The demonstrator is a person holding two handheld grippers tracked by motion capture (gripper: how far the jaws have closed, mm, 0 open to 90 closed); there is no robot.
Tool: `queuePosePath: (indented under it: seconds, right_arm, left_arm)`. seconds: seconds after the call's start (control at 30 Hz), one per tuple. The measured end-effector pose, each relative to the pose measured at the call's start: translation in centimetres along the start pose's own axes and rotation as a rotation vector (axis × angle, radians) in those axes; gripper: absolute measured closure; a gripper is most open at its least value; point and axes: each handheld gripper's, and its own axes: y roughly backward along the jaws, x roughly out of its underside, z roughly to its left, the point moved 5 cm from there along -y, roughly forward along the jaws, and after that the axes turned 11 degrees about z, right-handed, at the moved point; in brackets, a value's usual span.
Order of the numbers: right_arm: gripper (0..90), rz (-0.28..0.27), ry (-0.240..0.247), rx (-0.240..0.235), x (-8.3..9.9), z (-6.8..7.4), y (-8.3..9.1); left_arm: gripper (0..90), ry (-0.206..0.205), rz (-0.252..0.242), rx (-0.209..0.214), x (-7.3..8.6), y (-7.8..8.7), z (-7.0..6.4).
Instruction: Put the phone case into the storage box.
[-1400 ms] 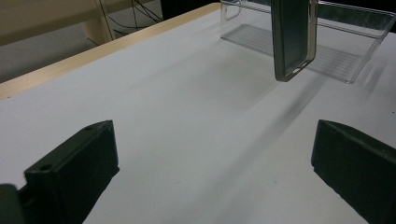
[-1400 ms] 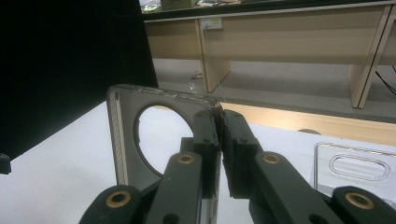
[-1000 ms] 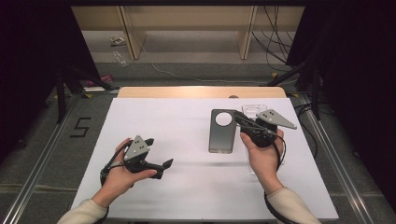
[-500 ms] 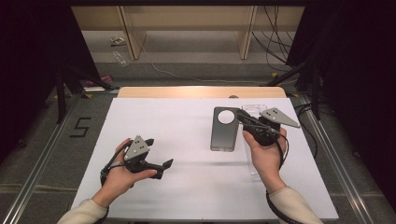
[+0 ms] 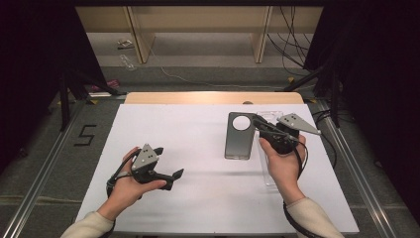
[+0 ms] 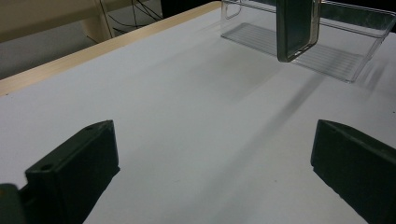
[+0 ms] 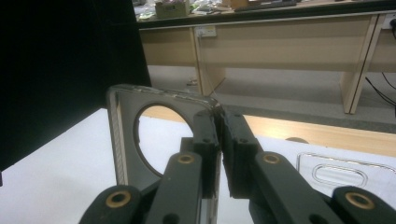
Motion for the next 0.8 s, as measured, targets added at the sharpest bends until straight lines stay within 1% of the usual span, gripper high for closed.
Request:
queuePosePath:
  seconds: [0.4,0.8]
  right_arm:
    - [85.0,-0.004,0.003,0.013,-0.25,-0.42,0.12]
    - [85.0,-0.02,0.0,0.029,-0.68,-1.07,0.5]
  left_arm:
    - [0.4,0.0,0.001,0.0,0.02,-0.02,0.04]
    - [0.4,0.001,0.003,0.0,0.05,-0.04,0.07]
